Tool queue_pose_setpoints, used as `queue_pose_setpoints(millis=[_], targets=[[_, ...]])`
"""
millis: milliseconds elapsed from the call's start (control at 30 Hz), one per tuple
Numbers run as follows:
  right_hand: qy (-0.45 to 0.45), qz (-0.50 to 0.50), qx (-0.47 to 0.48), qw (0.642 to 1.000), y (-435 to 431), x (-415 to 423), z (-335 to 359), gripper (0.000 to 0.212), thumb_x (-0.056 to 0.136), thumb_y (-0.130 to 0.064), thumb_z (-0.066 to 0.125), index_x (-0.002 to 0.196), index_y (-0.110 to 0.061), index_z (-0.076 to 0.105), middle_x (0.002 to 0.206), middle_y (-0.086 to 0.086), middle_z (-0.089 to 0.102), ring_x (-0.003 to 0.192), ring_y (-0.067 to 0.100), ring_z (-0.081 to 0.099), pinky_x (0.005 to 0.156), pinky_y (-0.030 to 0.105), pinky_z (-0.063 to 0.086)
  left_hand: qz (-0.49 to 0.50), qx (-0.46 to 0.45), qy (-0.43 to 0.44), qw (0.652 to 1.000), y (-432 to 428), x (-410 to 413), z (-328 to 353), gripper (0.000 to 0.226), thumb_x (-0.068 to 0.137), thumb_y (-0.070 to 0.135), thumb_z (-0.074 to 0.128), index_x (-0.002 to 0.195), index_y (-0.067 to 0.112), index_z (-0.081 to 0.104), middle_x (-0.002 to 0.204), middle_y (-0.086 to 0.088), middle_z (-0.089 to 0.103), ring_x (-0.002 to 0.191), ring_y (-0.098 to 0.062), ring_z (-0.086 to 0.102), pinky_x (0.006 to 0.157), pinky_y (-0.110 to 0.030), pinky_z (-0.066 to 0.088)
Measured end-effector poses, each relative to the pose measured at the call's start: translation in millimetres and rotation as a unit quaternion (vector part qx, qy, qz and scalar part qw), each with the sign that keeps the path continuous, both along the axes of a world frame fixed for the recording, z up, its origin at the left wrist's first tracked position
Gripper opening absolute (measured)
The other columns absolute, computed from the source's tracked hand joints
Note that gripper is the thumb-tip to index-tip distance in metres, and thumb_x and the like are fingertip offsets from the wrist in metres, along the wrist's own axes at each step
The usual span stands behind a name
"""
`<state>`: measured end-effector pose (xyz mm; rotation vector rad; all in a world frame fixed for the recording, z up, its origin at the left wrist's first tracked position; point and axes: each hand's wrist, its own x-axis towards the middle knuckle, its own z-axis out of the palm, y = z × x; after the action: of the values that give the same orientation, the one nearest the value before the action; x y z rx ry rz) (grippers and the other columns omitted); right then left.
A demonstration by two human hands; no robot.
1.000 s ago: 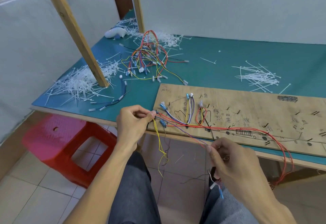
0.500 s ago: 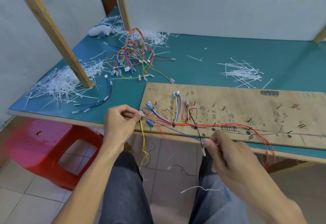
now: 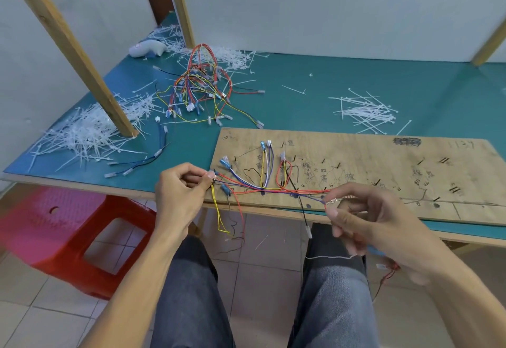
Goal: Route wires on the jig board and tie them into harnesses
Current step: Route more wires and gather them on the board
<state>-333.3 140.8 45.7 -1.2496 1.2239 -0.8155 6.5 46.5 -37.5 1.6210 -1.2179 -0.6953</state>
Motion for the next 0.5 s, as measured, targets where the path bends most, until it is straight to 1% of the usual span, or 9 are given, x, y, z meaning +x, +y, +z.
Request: queue_pose_setpoints(millis=[67, 100, 167, 200, 233, 300, 400, 433, 500], targets=[[-0.005, 0.048, 0.012, 0.999, 11, 9, -6, 0.018, 0.093, -0.033, 0.082, 0.1, -0.019, 0.074, 0.084, 0.016, 0.075, 0.067, 0.032, 0.071, 0.057, 0.033, 0.055, 0.001, 0.002, 0.0, 1.0, 1, 0, -1, 0.015, 0.083, 0.026, 0.09, 0.077, 0.032, 0.078, 0.067, 0.007, 0.073, 0.064, -0.01, 0.067, 0.064, -0.033, 0.056], [0.019, 0.097, 0.015, 0.995, 18, 14, -10, 0.019, 0.094, -0.036, 0.081, 0.1, -0.02, 0.074, 0.086, 0.012, 0.077, 0.074, 0.028, 0.075, 0.063, 0.032, 0.057, 0.001, 0.002, 0.002, 1.0, 1, 0, 0, 0.015, 0.083, 0.026, 0.09, 0.077, 0.032, 0.078, 0.067, 0.007, 0.073, 0.064, -0.011, 0.067, 0.065, -0.034, 0.057], [0.136, 0.196, -0.003, 0.971, 25, 27, -21, 0.019, 0.095, -0.045, 0.075, 0.102, -0.027, 0.077, 0.092, -0.003, 0.08, 0.082, 0.013, 0.075, 0.073, 0.029, 0.06, 0.0, 0.004, 0.004, 1.0, 0, 1, 0, 0.015, 0.083, 0.025, 0.09, 0.077, 0.031, 0.078, 0.067, 0.005, 0.073, 0.065, -0.014, 0.068, 0.067, -0.038, 0.058], [0.191, 0.215, -0.023, 0.957, 26, 34, -29, 0.02, 0.097, -0.047, 0.072, 0.1, -0.029, 0.079, 0.093, -0.01, 0.079, 0.084, 0.007, 0.074, 0.077, 0.029, 0.06, 0.0, 0.007, 0.002, 1.0, 0, 1, 0, 0.015, 0.083, 0.026, 0.09, 0.077, 0.031, 0.078, 0.068, 0.005, 0.073, 0.066, -0.015, 0.068, 0.068, -0.04, 0.059], [0.221, 0.21, -0.042, 0.951, 25, 43, -36, 0.02, 0.098, -0.045, 0.07, 0.097, -0.028, 0.079, 0.094, -0.013, 0.078, 0.084, 0.005, 0.073, 0.08, 0.03, 0.06, 0.0, 0.008, 0.0, 1.0, 0, 1, 0, 0.014, 0.083, 0.026, 0.09, 0.077, 0.031, 0.078, 0.068, 0.005, 0.073, 0.067, -0.015, 0.069, 0.069, -0.041, 0.06], [0.251, 0.152, -0.075, 0.953, 21, 67, -49, 0.021, 0.102, -0.035, 0.065, 0.093, -0.02, 0.077, 0.092, -0.009, 0.078, 0.081, 0.005, 0.073, 0.082, 0.036, 0.06, -0.002, 0.011, -0.002, 1.0, 1, 2, 0, 0.014, 0.083, 0.027, 0.09, 0.078, 0.032, 0.078, 0.068, 0.006, 0.073, 0.068, -0.015, 0.069, 0.069, -0.041, 0.061], [0.255, 0.048, -0.098, 0.961, 12, 107, -59, 0.021, 0.107, -0.021, 0.052, 0.094, -0.015, 0.068, 0.078, 0.004, 0.075, 0.066, 0.004, 0.074, 0.072, 0.043, 0.062, -0.002, 0.01, -0.003, 1.0, 1, 2, 2, 0.014, 0.083, 0.028, 0.09, 0.078, 0.033, 0.078, 0.069, 0.007, 0.073, 0.066, -0.011, 0.068, 0.065, -0.036, 0.059], [0.262, 0.03, -0.101, 0.959, 10, 117, -63, 0.023, 0.106, -0.018, 0.048, 0.089, -0.016, 0.063, 0.072, 0.007, 0.072, 0.062, 0.007, 0.074, 0.068, 0.044, 0.061, -0.001, 0.009, -0.005, 1.0, 1, 2, 2, 0.014, 0.083, 0.029, 0.09, 0.078, 0.033, 0.078, 0.068, 0.007, 0.073, 0.065, -0.01, 0.068, 0.064, -0.034, 0.058], [0.299, 0.018, -0.106, 0.948, 5, 134, -69, 0.026, 0.104, -0.02, 0.044, 0.079, -0.02, 0.052, 0.066, 0.006, 0.069, 0.063, 0.017, 0.074, 0.069, 0.041, 0.059, -0.001, 0.009, -0.005, 1.0, 2, 1, 3, 0.013, 0.084, 0.028, 0.09, 0.078, 0.032, 0.078, 0.067, 0.007, 0.073, 0.063, -0.009, 0.067, 0.062, -0.032, 0.056]])
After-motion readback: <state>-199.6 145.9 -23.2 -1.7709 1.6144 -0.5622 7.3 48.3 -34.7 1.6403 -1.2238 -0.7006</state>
